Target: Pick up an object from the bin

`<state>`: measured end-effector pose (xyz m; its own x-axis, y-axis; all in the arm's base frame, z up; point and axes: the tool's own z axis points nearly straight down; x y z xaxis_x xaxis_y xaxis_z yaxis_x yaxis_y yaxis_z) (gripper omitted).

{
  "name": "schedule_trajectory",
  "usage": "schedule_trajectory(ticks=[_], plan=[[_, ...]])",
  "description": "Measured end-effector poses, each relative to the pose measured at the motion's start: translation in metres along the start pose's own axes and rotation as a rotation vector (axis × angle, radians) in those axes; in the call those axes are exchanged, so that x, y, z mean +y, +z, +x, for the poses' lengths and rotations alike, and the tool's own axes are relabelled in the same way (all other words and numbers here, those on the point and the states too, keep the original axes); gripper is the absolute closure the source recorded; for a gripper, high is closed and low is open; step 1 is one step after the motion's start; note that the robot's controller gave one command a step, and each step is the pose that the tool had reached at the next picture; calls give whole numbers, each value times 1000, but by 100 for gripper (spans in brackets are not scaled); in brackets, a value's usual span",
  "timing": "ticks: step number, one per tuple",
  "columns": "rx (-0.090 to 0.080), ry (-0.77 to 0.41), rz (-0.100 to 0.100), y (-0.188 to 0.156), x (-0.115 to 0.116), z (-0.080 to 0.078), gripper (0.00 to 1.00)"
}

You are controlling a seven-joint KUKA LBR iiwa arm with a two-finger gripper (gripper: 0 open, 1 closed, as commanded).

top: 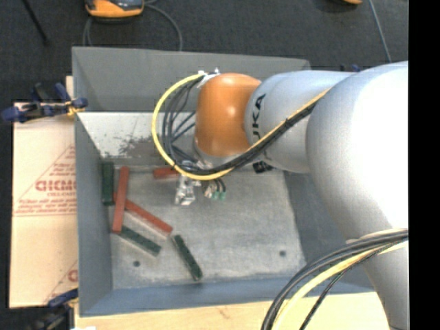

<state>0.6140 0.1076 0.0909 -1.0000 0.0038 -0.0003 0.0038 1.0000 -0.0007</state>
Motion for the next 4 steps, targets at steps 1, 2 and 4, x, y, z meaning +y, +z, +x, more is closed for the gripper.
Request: schedule_trajectory(ticks=[1,2,4], plan=[[-5,-273,-1,-36,-4,2,0],[-4,-272,-1,-35,-4,2,0],[-21,-268,-5,13,18,31,0]])
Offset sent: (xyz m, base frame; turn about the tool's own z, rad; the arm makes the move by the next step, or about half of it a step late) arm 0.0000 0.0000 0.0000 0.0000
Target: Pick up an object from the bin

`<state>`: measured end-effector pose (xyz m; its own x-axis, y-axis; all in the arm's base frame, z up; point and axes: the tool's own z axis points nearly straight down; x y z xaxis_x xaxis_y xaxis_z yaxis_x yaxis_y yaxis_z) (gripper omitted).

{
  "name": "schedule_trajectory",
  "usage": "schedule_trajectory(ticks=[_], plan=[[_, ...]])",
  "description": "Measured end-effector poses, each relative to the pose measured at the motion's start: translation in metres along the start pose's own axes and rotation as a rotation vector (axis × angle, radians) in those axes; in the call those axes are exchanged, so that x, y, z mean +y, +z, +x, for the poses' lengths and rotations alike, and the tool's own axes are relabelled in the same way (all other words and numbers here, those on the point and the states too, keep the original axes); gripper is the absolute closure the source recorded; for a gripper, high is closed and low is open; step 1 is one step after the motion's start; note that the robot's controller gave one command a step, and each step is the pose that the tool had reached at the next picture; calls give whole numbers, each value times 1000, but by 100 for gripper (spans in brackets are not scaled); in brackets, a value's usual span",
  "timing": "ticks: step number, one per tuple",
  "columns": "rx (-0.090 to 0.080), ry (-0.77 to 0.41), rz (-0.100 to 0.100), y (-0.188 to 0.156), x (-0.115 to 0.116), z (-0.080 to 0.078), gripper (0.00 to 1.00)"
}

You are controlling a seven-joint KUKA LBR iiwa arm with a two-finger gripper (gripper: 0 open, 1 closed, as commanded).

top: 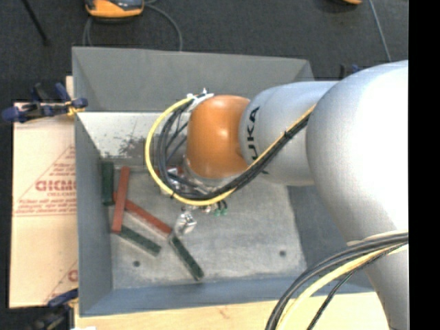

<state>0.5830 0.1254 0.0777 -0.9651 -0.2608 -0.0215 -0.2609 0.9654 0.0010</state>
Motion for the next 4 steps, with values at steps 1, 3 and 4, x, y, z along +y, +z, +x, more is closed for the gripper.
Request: schedule_trajectory(ticks=[1,3,4], plan=[[0,1,0,0,0,0,0],[4,207,4,-3,50,28,100],[4,207,4,-3,50,28,100]])
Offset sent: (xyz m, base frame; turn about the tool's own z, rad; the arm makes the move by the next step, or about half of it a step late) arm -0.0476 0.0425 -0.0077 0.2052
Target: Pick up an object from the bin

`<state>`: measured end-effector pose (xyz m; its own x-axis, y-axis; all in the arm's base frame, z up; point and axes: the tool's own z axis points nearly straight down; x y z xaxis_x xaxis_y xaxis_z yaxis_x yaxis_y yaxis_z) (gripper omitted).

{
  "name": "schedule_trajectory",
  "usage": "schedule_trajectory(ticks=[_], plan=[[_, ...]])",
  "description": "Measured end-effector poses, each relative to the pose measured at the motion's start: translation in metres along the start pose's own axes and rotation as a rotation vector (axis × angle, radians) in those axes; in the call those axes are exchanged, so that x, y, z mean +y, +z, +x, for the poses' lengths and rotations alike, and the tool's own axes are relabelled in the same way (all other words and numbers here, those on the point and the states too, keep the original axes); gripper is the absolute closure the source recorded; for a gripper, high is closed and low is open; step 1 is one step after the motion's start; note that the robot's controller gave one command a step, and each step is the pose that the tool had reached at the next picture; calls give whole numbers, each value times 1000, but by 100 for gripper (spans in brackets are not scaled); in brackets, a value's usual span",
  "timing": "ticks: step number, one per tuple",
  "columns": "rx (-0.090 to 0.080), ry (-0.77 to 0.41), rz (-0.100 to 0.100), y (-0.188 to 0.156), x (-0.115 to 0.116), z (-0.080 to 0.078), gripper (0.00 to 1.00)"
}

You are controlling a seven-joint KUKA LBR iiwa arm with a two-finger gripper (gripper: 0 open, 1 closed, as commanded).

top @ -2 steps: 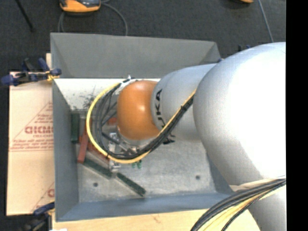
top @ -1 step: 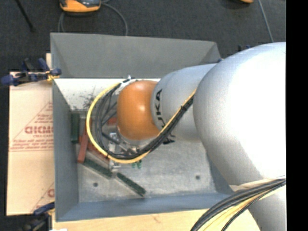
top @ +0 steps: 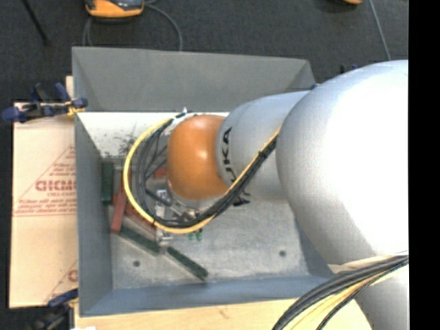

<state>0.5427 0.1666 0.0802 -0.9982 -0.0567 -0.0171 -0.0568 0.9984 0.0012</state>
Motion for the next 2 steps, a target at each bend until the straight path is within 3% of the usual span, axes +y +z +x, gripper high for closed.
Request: schedule_trajectory(ticks=[1,2], plan=[[17,-149,2,-49,9,-24,100],[14,-133,0,-179,6,-8,100]])
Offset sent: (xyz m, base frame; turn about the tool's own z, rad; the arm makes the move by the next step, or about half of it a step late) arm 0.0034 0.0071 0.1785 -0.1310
